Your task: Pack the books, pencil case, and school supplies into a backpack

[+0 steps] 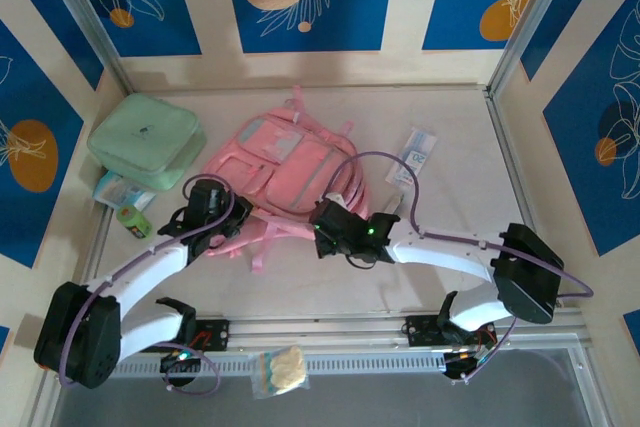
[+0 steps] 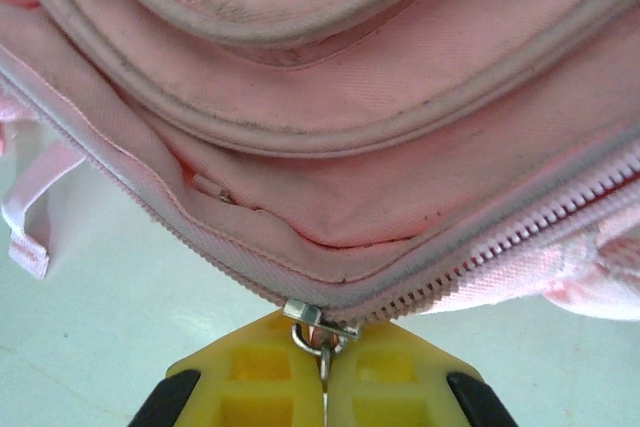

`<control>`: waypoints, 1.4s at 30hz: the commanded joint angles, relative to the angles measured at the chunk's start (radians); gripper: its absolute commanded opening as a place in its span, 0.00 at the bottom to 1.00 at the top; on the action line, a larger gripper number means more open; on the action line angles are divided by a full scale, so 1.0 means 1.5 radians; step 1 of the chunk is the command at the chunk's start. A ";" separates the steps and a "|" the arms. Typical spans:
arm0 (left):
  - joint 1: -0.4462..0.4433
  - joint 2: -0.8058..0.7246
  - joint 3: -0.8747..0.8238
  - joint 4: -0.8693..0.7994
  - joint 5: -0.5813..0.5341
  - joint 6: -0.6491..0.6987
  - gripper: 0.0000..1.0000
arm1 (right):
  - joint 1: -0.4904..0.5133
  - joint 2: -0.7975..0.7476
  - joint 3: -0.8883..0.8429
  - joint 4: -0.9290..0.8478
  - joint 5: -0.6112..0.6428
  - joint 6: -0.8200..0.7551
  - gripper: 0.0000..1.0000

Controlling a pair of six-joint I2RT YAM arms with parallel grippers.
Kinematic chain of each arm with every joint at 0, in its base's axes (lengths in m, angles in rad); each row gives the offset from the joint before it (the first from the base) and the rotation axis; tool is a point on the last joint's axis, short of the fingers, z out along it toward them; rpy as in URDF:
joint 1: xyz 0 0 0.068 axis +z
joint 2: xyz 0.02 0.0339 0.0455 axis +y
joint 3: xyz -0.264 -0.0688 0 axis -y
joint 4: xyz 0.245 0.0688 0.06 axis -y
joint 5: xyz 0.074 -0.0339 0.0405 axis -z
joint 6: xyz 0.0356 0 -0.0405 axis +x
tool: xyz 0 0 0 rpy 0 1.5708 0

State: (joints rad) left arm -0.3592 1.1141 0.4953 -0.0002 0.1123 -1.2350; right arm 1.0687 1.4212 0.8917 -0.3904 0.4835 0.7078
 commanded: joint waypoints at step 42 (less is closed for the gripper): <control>-0.303 0.086 0.019 0.013 -0.264 -0.216 0.00 | 0.006 0.015 0.040 -0.085 -0.007 0.023 0.00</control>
State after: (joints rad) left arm -0.8368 1.2716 0.5095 0.0910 -0.2176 -1.6157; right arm 1.0863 1.4960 0.9371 -0.4259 0.4496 0.7475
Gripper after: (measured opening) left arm 0.051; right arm 0.051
